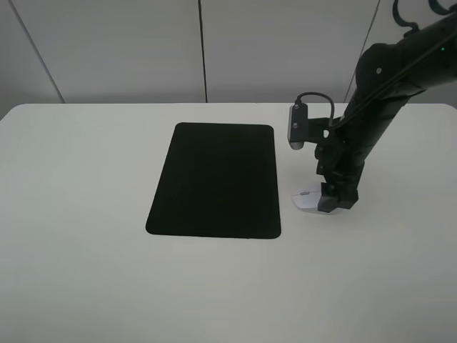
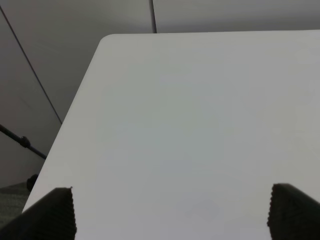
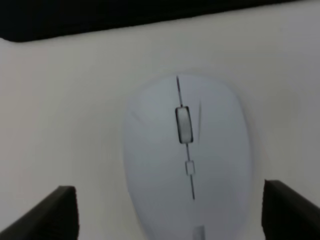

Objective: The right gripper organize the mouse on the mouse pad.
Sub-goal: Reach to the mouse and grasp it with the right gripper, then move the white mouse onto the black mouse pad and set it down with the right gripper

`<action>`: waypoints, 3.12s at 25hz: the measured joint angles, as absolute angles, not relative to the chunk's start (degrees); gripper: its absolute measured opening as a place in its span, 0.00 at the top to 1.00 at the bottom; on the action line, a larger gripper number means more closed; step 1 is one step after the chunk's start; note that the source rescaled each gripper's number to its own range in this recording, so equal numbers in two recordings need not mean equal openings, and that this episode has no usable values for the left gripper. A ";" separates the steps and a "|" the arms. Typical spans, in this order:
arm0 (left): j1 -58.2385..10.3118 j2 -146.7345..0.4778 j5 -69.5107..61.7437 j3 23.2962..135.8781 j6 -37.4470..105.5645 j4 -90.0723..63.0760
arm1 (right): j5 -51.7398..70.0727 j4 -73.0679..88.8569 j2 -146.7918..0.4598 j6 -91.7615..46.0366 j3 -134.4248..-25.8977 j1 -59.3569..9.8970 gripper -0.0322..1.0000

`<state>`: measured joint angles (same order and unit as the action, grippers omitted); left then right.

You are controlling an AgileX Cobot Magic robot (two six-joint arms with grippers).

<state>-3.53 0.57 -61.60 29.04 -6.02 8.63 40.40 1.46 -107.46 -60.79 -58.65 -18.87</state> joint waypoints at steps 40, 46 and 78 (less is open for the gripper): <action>-3.53 0.57 -61.60 29.04 -6.02 8.63 | 35.32 0.00 -114.96 -61.18 -58.87 -18.53 0.95; -3.53 0.57 -61.60 29.04 -6.02 8.63 | 35.32 0.00 -114.96 -61.18 -58.87 -18.53 0.95; -3.53 0.57 -61.60 29.04 -6.02 8.63 | 34.72 3.23 -106.18 -37.45 -61.03 -22.06 0.95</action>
